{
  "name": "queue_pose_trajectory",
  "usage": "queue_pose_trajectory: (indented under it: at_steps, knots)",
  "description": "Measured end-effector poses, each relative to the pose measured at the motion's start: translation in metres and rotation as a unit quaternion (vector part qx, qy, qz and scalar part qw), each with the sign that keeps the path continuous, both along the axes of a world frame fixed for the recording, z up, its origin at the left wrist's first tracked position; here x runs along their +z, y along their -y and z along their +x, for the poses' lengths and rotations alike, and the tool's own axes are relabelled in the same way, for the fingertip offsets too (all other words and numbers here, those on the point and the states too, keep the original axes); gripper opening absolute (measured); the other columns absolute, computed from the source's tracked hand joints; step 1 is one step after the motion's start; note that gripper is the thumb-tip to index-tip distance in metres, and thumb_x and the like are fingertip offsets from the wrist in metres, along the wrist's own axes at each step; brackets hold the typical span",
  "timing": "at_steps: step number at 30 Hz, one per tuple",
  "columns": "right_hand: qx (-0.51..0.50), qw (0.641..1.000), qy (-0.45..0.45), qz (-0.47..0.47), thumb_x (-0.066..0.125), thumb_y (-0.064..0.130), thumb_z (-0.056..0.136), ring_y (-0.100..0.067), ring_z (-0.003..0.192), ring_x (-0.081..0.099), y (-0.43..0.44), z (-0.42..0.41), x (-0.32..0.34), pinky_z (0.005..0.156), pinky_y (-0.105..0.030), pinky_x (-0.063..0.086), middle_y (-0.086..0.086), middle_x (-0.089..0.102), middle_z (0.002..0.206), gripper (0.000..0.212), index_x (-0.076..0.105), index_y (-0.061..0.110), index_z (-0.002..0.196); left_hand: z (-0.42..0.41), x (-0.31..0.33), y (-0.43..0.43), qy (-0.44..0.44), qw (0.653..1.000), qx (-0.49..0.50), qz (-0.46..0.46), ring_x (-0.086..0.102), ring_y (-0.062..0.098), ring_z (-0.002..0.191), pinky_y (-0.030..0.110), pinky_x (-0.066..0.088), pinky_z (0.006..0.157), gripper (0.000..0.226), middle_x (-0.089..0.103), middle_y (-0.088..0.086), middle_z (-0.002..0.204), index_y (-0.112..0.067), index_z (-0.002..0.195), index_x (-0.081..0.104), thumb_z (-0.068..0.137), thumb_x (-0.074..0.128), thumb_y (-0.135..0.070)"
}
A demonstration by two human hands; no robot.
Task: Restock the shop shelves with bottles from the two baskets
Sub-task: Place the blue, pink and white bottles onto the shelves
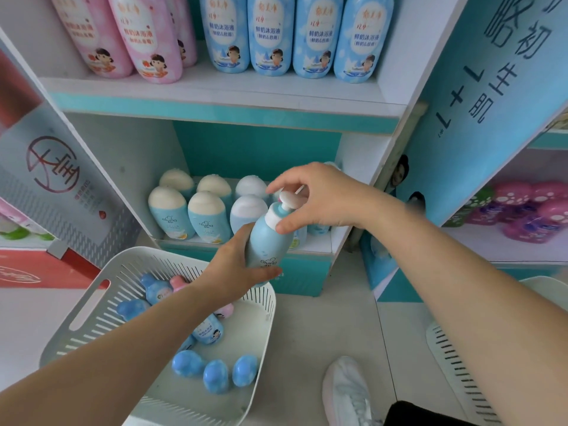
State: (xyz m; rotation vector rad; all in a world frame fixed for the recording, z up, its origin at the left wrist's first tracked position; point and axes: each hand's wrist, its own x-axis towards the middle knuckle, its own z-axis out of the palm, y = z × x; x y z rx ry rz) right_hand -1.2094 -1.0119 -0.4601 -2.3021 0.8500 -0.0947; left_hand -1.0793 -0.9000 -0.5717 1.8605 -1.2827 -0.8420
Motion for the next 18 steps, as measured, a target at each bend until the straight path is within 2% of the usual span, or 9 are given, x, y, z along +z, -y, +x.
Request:
queue_pose_trajectory:
  at_steps: [2, 4, 8, 10, 13, 15, 18]
  knots:
    - [0.034, 0.995, -0.051, -0.078, 0.081, 0.030, 0.066, -0.012, 0.087, 0.055, -0.003, 0.002, 0.002, 0.078, -0.029, 0.048, 0.005, 0.061, 0.101, 0.043, 0.067, 0.028, 0.107, -0.001, -0.001, 0.000, 0.000, 1.000, -0.017, -0.003, 0.053, 0.011, 0.092, 0.010, 0.039, 0.068, 0.068, 0.056, -0.007, 0.104, -0.026, 0.125, 0.043, 0.069, 0.081, -0.022]
    - [0.048, 0.991, -0.077, -0.098, 0.081, 0.031, 0.066, -0.014, 0.089, 0.054, -0.004, 0.001, 0.003, 0.076, -0.029, 0.047, 0.004, 0.061, 0.099, 0.041, 0.068, 0.026, 0.105, -0.002, -0.002, -0.001, 0.001, 0.999, -0.033, -0.002, 0.053, 0.012, 0.092, 0.012, 0.040, 0.070, 0.067, 0.057, -0.008, 0.102, -0.026, 0.125, 0.043, 0.070, 0.080, -0.022]
    - [0.050, 0.989, -0.081, -0.110, 0.080, 0.028, 0.065, -0.003, 0.068, 0.049, 0.000, -0.006, 0.006, 0.058, -0.016, 0.039, 0.017, 0.054, 0.074, 0.038, 0.071, 0.026, 0.102, -0.007, 0.000, 0.002, 0.048, 0.998, -0.052, -0.006, 0.053, 0.014, 0.093, 0.019, 0.040, 0.072, 0.070, 0.057, -0.007, 0.103, -0.028, 0.129, 0.040, 0.071, 0.079, -0.028]
    - [0.040, 0.988, -0.080, -0.128, 0.079, 0.026, 0.065, -0.001, 0.065, 0.048, 0.004, -0.007, 0.006, 0.055, -0.014, 0.036, 0.020, 0.049, 0.068, 0.035, 0.071, 0.025, 0.100, -0.007, 0.002, 0.006, 0.101, 0.994, -0.046, -0.019, 0.053, 0.016, 0.105, 0.023, 0.040, 0.083, 0.075, 0.058, -0.004, 0.115, -0.026, 0.134, 0.038, 0.071, 0.078, -0.031]
    - [0.035, 0.975, -0.129, -0.176, 0.076, 0.024, 0.067, -0.013, 0.081, 0.051, 0.013, -0.007, -0.004, 0.062, -0.025, 0.044, 0.009, 0.056, 0.084, 0.038, 0.069, 0.022, 0.105, -0.002, 0.001, 0.005, 0.165, 0.984, -0.063, 0.000, 0.046, 0.017, 0.124, 0.029, 0.035, 0.103, 0.083, 0.050, -0.003, 0.135, -0.027, 0.142, 0.027, 0.075, 0.075, -0.034]
    - [0.032, 0.961, -0.184, -0.203, 0.074, 0.021, 0.068, -0.021, 0.086, 0.055, 0.020, -0.007, -0.021, 0.067, -0.029, 0.048, -0.002, 0.060, 0.098, 0.039, 0.067, 0.019, 0.107, 0.006, -0.003, -0.002, 0.194, 0.976, -0.089, 0.032, 0.045, 0.017, 0.125, 0.031, 0.035, 0.106, 0.080, 0.047, -0.001, 0.138, -0.027, 0.143, 0.023, 0.079, 0.071, -0.034]
    - [0.023, 0.938, -0.254, -0.234, 0.071, 0.017, 0.070, -0.028, 0.084, 0.059, 0.030, -0.008, -0.047, 0.069, -0.035, 0.052, -0.010, 0.063, 0.101, 0.035, 0.067, 0.011, 0.104, 0.021, -0.009, -0.012, 0.220, 0.968, -0.104, 0.061, 0.047, 0.018, 0.124, 0.035, 0.038, 0.106, 0.072, 0.047, -0.001, 0.138, -0.028, 0.143, 0.025, 0.084, 0.066, -0.032]
